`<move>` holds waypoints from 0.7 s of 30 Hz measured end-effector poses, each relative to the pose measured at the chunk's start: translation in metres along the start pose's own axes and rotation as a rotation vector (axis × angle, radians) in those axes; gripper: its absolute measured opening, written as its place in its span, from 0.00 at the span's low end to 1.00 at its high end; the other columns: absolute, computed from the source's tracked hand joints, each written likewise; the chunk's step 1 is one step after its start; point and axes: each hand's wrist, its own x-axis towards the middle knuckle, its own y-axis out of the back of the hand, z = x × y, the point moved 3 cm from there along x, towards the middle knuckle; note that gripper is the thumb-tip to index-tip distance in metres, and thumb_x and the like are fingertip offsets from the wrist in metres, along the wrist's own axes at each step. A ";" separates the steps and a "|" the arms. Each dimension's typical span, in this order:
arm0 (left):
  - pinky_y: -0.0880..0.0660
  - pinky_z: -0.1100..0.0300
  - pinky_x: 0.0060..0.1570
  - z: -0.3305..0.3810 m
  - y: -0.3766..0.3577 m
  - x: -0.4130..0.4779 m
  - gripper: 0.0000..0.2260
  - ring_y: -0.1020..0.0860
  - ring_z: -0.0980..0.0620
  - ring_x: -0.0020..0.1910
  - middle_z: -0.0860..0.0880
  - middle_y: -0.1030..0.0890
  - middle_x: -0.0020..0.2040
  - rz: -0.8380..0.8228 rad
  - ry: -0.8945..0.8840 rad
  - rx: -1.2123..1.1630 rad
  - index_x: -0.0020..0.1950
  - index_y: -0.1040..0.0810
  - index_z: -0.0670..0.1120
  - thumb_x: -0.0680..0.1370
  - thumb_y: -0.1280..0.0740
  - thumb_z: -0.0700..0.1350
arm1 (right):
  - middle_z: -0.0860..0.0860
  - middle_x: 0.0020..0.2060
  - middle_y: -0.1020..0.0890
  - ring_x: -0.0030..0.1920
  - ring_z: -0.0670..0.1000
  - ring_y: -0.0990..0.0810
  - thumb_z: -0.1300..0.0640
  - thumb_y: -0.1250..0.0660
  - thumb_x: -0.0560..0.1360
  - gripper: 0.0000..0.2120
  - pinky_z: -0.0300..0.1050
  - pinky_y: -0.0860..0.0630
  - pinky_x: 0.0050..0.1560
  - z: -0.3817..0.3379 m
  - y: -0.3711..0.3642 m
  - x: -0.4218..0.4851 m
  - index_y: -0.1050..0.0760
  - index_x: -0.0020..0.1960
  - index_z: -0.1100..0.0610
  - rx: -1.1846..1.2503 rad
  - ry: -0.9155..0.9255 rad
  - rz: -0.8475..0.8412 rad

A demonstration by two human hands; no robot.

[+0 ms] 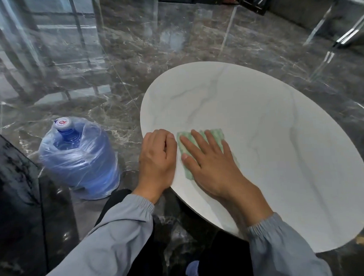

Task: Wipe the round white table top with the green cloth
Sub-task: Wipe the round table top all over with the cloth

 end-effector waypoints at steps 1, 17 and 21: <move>0.38 0.61 0.45 0.000 0.000 0.000 0.10 0.32 0.52 0.42 0.52 0.27 0.40 0.001 -0.007 0.000 0.44 0.28 0.47 0.85 0.42 0.43 | 0.38 0.83 0.62 0.81 0.45 0.69 0.36 0.60 0.85 0.26 0.57 0.69 0.79 -0.001 0.000 0.005 0.60 0.82 0.32 -0.003 -0.004 0.002; 0.33 0.55 0.64 -0.002 -0.002 -0.002 0.06 0.31 0.48 0.62 0.49 0.24 0.56 -0.028 0.013 0.188 0.53 0.20 0.47 0.77 0.31 0.41 | 0.35 0.81 0.65 0.79 0.42 0.73 0.34 0.62 0.83 0.26 0.57 0.68 0.79 0.000 -0.006 -0.042 0.64 0.80 0.29 -0.047 -0.055 0.030; 0.38 0.45 0.76 -0.005 -0.002 -0.002 0.13 0.38 0.42 0.76 0.43 0.31 0.71 -0.082 0.100 0.164 0.64 0.23 0.44 0.79 0.33 0.42 | 0.34 0.80 0.67 0.77 0.41 0.76 0.36 0.61 0.84 0.26 0.57 0.69 0.79 -0.004 -0.006 -0.057 0.66 0.79 0.29 -0.037 -0.048 0.004</move>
